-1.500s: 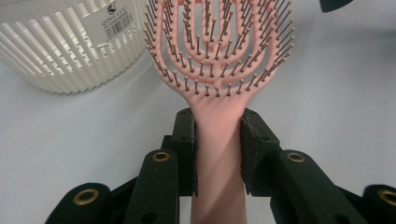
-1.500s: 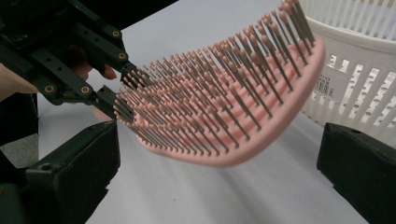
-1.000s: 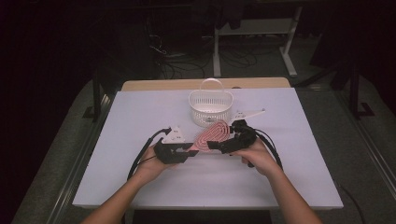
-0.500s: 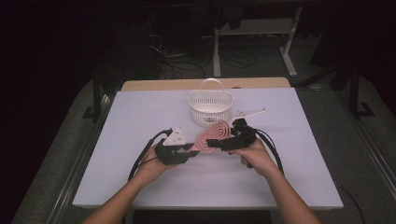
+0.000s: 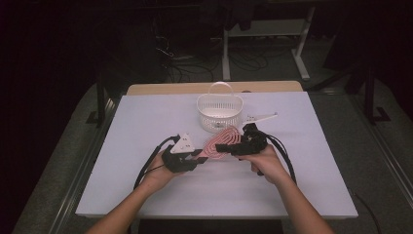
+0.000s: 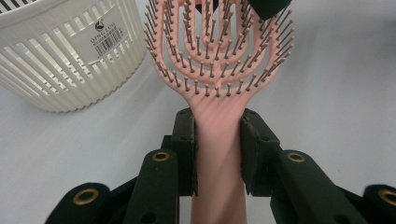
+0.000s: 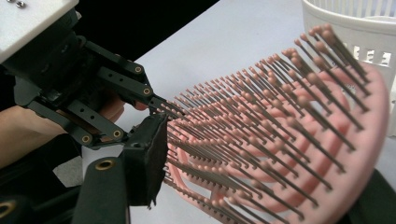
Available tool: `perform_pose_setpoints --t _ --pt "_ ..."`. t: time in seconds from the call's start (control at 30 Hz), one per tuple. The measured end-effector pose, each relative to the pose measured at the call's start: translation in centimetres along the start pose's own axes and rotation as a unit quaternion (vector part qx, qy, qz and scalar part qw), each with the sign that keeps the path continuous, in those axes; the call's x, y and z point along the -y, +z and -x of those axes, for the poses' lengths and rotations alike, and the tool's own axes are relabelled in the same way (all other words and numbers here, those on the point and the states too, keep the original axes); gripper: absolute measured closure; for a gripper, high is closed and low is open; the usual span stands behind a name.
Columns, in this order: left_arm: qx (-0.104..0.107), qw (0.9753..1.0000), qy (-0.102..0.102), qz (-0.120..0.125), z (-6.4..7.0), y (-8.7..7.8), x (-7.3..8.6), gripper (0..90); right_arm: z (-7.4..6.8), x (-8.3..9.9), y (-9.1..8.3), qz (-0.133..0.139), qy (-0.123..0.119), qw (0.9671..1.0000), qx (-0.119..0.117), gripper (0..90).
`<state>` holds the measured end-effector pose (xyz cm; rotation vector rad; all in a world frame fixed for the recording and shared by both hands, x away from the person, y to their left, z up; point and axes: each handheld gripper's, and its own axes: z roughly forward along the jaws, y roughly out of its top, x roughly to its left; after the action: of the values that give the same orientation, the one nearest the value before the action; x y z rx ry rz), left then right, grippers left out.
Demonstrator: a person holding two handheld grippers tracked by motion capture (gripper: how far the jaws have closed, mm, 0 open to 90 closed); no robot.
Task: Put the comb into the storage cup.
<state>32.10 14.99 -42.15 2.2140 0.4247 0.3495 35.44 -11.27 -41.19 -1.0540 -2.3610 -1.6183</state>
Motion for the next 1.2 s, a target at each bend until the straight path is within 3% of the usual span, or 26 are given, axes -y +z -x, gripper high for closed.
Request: perform_pose_setpoints --t 0.47,1.2 --pt "0.004 1.0000 0.003 -0.004 -0.07 0.23 0.15 70.3 -0.03 -0.15 -0.20 0.007 0.006 0.9999 -0.007 48.8" --pt "0.009 1.0000 0.002 0.004 -0.23 0.12 0.17 70.8 -0.68 -0.58 -0.64 0.035 0.003 0.9984 -0.043 63.0"
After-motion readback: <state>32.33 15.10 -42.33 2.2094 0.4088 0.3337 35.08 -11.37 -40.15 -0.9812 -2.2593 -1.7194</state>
